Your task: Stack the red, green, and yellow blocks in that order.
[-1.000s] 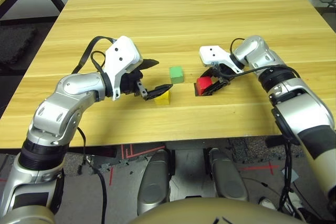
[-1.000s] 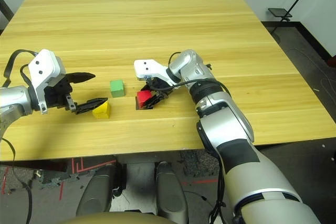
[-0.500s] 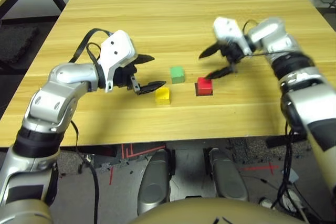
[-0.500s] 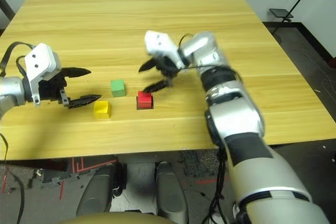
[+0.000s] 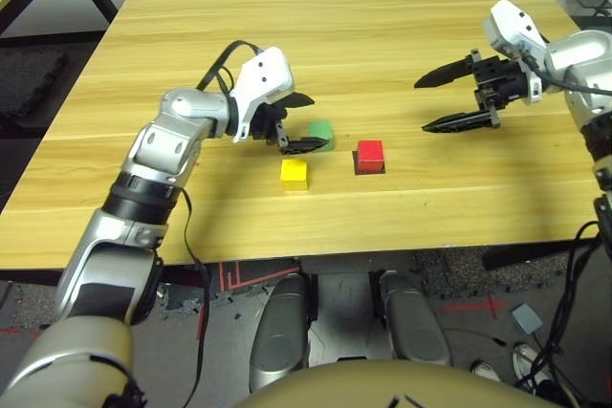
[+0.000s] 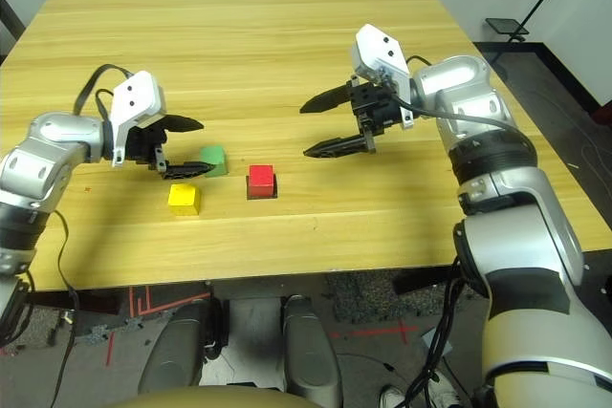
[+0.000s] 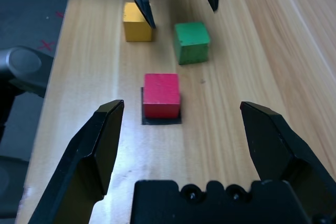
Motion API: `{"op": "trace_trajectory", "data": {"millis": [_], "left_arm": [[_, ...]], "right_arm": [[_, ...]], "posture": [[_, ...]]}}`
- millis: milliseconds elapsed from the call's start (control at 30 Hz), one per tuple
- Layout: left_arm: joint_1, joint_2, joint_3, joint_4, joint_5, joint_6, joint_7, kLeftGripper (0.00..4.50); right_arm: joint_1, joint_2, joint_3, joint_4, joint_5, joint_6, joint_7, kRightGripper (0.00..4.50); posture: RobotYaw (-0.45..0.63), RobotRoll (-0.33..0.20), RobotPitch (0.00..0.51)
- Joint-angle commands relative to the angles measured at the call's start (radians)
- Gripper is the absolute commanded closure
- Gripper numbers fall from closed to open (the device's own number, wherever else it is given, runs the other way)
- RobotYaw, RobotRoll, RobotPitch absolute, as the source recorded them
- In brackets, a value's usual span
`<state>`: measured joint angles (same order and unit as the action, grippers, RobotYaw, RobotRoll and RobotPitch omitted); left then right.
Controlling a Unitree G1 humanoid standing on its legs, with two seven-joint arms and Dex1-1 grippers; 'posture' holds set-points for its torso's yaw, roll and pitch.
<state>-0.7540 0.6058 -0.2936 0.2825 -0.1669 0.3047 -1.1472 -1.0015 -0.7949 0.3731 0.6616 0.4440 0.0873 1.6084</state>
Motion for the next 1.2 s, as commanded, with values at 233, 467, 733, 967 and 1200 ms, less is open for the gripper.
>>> {"op": "trace_trajectory", "data": {"millis": [233,467,733,967,1200], "left_arm": [[-0.058,-0.056,-0.022,0.227,0.104,-0.129,-0.027,0.0],[-0.096,-0.099,-0.008,0.364,0.136,-0.182,-0.021,0.0],[-0.123,-0.152,0.025,0.46,0.138,-0.161,0.013,0.62],[-0.157,-0.168,0.068,0.369,0.111,-0.05,0.017,2.43],[-0.146,-0.155,0.048,-0.019,0.05,0.255,-0.023,2.43]], "right_arm": [[0.093,-0.044,-0.118,-0.146,-0.004,0.113,0.006,0.02],[0.128,-0.032,-0.177,-0.209,-0.026,0.168,-0.001,0.02],[0.144,-0.017,-0.212,-0.227,-0.052,0.192,-0.005,0.0],[0.174,-0.017,-0.22,-0.201,-0.068,0.161,0.006,0.0],[0.2,-0.015,-0.234,-0.168,-0.08,0.139,0.006,0.0]], "posture": [[0.17,-0.051,0.118],[0.15,-0.046,0.125],[0.15,-0.045,0.132],[0.18,-0.031,0.13],[0.2,-0.012,0.125]]}}
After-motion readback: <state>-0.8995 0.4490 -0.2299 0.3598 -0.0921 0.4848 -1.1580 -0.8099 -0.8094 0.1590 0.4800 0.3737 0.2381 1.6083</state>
